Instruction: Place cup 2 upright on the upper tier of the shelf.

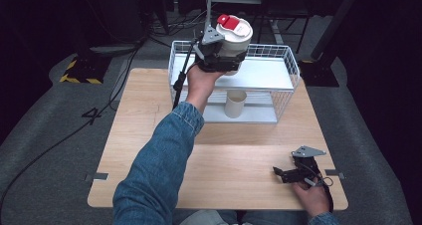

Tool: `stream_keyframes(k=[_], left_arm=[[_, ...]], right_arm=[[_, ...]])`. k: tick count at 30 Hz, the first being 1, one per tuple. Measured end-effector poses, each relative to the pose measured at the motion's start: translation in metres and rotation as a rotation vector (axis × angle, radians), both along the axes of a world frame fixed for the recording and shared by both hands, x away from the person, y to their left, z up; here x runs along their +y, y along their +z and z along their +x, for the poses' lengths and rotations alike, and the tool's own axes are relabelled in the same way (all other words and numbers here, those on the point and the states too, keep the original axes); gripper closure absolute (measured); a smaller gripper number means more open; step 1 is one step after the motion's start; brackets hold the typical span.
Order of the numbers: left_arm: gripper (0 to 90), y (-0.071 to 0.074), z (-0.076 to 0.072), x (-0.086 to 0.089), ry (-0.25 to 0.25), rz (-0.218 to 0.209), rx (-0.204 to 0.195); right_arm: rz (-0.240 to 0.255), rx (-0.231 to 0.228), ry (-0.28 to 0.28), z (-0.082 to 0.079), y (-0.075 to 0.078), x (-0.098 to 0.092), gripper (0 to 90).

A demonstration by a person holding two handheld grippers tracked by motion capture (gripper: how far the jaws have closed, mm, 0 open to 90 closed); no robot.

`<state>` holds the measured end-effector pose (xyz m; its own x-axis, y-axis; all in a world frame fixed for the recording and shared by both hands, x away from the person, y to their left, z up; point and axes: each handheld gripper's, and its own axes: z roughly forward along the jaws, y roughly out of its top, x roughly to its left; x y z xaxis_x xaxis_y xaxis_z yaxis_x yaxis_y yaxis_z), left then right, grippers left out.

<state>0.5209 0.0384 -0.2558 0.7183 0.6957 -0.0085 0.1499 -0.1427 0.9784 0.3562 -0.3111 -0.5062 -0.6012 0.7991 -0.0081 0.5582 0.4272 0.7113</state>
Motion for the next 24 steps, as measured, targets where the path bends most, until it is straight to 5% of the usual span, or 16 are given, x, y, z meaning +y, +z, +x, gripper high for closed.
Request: stream_keyframes(k=[8,24], left_arm=[[13.6,-0.005,0.016,-0.007,0.047,0.02,-0.002],[13.5,-0.02,0.039,-0.011,0.112,0.005,0.056]], right_arm=[[0.0,0.0,0.0,0.0,0.0,0.0,0.1],[0.001,0.001,-0.001,0.0,0.0,0.0,0.1]])
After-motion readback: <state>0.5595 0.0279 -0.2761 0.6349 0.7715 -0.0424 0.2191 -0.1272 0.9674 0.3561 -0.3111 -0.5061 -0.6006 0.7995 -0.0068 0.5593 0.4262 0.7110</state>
